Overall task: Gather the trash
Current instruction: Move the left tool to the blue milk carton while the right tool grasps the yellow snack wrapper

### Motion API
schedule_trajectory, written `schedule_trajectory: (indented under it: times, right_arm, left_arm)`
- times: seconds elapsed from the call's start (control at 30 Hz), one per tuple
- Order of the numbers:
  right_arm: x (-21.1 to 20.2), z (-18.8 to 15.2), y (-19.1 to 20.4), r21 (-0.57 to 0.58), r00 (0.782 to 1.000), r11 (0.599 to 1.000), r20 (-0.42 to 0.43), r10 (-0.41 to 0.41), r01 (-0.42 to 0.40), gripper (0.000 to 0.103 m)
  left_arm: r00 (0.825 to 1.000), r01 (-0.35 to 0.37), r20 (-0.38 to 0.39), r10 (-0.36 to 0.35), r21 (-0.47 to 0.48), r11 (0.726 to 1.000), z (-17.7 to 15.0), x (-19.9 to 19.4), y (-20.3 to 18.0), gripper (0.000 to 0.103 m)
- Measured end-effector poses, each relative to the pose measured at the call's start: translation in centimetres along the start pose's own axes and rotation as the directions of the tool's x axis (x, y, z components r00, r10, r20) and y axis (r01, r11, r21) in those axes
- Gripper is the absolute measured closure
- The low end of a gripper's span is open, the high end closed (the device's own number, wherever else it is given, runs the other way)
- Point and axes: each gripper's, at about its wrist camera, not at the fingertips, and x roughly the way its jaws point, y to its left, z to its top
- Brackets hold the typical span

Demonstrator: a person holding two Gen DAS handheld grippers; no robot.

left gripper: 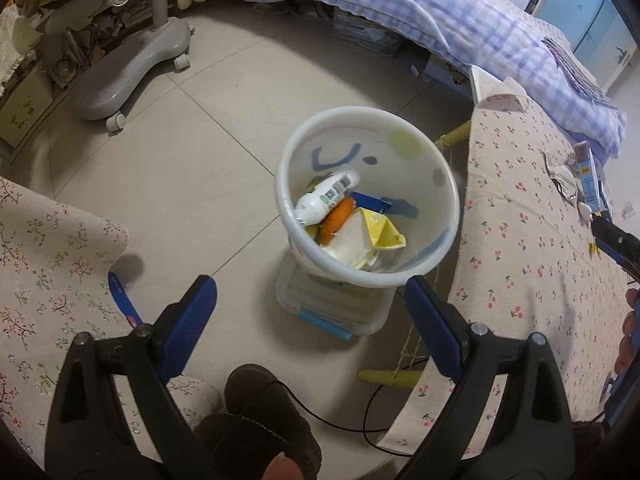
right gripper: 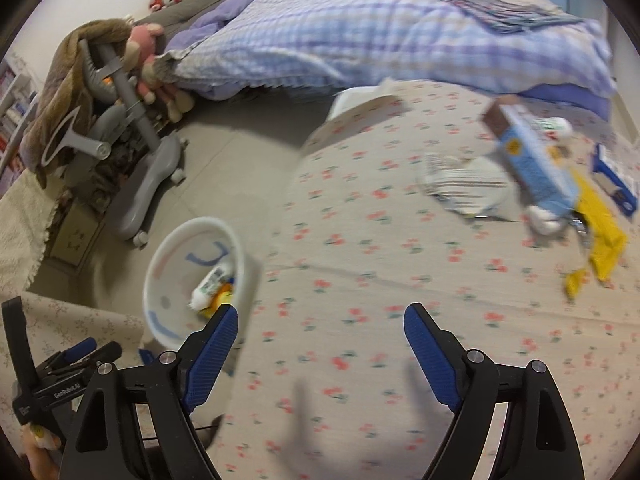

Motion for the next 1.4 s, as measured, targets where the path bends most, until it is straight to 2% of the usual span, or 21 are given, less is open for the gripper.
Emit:
schedule_trajectory:
  times: [0.3, 0.5, 0.63, 0.77, 0.97, 1.07, 1.27, 1.4]
  right_arm:
    - [-2.7, 0.7, -8.4, 0.091, 0.994, 0.99, 0.029, -0.109, 0.106, 0.016]
    - [-4.3, 1.2, -14.4, 0.172, 0.983, 0.97, 0.044, -0.181, 0.171, 0.016]
    - [-4.6, 1.5, -18.2, 0.223, 0.965, 0.943, 0.034, -0.262, 0.248, 0.016]
    - [-4.5, 1.3, -21.4, 0.223, 0.944, 0.923, 0.036, -0.329, 0.313, 0.016]
    - [-3.6, 1.2, -23.3, 0.197, 0.94, 0.923, 0.022, -0.341, 0.33, 0.016]
    - [-3.2, 1.6, -24.1, 0.199, 0.94, 0.924, 0.031, -0.339, 0.327, 0.016]
    - [-1.8, 2.8, -24.8, 0.201, 0.936, 0.921, 0.042, -0.349, 0.334, 0.016]
    - [-0.7, 3.4, -24.6, 0.153, 0.935, 0.928, 0.047, -0.35, 0.34, 0.016]
  left_arm:
    - [1.0, 0.024, 0.006, -0.024, 0.036, 0.999, 0.6, -0.1, -3.8, 0.008]
    - [0.999, 0.051, 0.006, -0.051, 0.086, 0.995, 1.7, 0.3, -8.2, 0.008]
    - [0.999, 0.046, 0.015, -0.049, 0.154, 0.987, 2.9, 1.1, -12.1, 0.008]
    - [0.995, 0.095, 0.0, -0.097, 0.194, 0.976, 4.1, 2.3, -16.4, 0.008]
    - [0.979, 0.194, 0.008, -0.202, 0.237, 0.952, 5.0, 4.6, -23.4, 0.008]
    - [0.973, 0.224, -0.004, -0.229, 0.24, 0.945, 5.3, 6.0, -26.0, 0.008]
    - [0.95, 0.301, 0.049, -0.309, 0.127, 0.945, 6.8, 8.3, -28.4, 0.009]
    - [0.944, 0.312, 0.08, -0.321, 0.106, 0.944, 7.4, 9.4, -29.8, 0.015]
